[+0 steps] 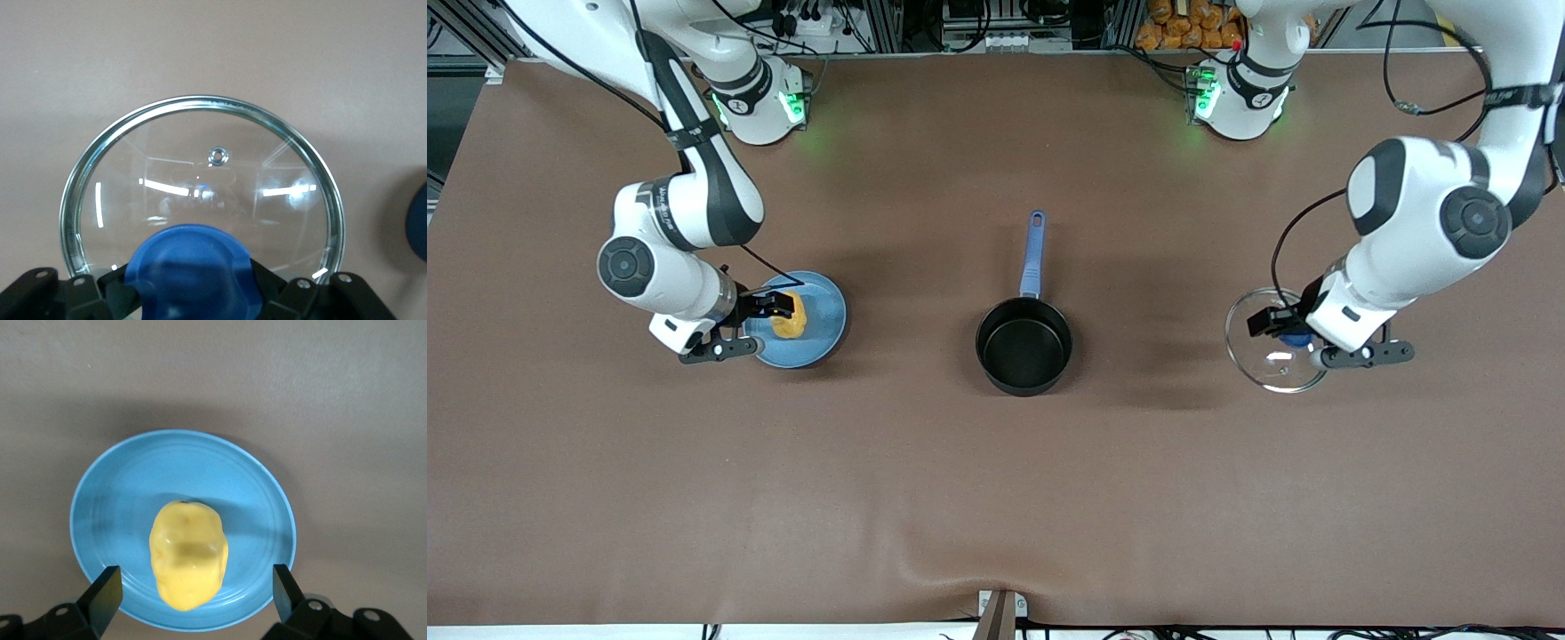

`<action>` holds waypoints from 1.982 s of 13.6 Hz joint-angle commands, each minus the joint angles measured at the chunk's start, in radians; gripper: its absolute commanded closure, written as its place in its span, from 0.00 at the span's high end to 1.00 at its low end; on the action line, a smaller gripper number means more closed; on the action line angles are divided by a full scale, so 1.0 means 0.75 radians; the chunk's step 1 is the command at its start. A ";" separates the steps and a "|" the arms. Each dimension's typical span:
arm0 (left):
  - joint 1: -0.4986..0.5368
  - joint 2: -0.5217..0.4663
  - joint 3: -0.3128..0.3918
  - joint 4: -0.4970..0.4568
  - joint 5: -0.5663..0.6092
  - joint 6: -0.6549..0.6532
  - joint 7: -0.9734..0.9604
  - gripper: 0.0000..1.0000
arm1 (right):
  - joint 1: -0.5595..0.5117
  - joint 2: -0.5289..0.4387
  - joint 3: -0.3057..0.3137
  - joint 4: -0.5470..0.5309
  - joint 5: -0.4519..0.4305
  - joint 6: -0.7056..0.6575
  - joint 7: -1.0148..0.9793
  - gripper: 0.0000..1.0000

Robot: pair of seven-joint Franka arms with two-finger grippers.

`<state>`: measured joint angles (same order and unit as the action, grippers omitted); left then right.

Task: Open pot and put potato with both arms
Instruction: 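Grasp the potato with the right gripper while the left gripper lowers the lid, then carry the potato over the saucepan while the left gripper releases the lid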

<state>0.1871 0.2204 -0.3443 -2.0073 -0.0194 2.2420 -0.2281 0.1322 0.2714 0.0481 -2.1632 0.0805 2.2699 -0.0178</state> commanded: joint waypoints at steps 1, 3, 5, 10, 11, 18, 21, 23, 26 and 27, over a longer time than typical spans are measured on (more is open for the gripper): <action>0.006 0.052 -0.003 -0.056 0.072 0.144 -0.005 0.19 | 0.010 -0.012 0.001 -0.087 0.026 0.096 0.011 1.00; 0.008 0.111 0.001 -0.111 0.107 0.291 -0.007 0.19 | 0.010 0.012 0.001 -0.120 0.044 0.180 0.022 1.00; 0.022 0.178 0.001 -0.122 0.152 0.383 -0.025 0.19 | 0.050 0.055 0.001 -0.126 0.131 0.256 0.022 0.91; 0.023 0.260 0.001 -0.113 0.296 0.430 -0.127 0.19 | 0.084 0.084 -0.005 -0.143 0.136 0.309 -0.003 0.22; 0.023 0.283 0.001 -0.113 0.320 0.453 -0.150 0.19 | 0.075 0.082 -0.005 -0.135 0.134 0.295 -0.049 0.01; 0.020 0.357 0.001 -0.095 0.408 0.496 -0.224 0.26 | 0.118 0.082 -0.001 0.453 0.144 -0.373 0.142 0.00; 0.023 0.373 0.001 -0.095 0.447 0.502 -0.226 0.92 | 0.210 0.184 0.003 0.771 0.167 -0.498 0.383 0.00; 0.023 0.371 0.001 -0.095 0.449 0.502 -0.228 0.93 | 0.312 0.314 0.001 0.979 0.214 -0.535 0.473 0.00; 0.025 0.365 0.001 -0.095 0.449 0.502 -0.234 0.93 | 0.467 0.517 0.001 1.280 0.208 -0.566 0.637 0.00; 0.025 0.353 0.001 -0.095 0.451 0.500 -0.244 0.93 | 0.513 0.572 0.001 1.360 0.208 -0.556 0.708 0.00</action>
<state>0.1981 0.4977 -0.3379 -2.0807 0.2874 2.6094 -0.3741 0.4615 0.5638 0.0598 -1.3471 0.2195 1.8913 0.4286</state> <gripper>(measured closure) 0.070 0.410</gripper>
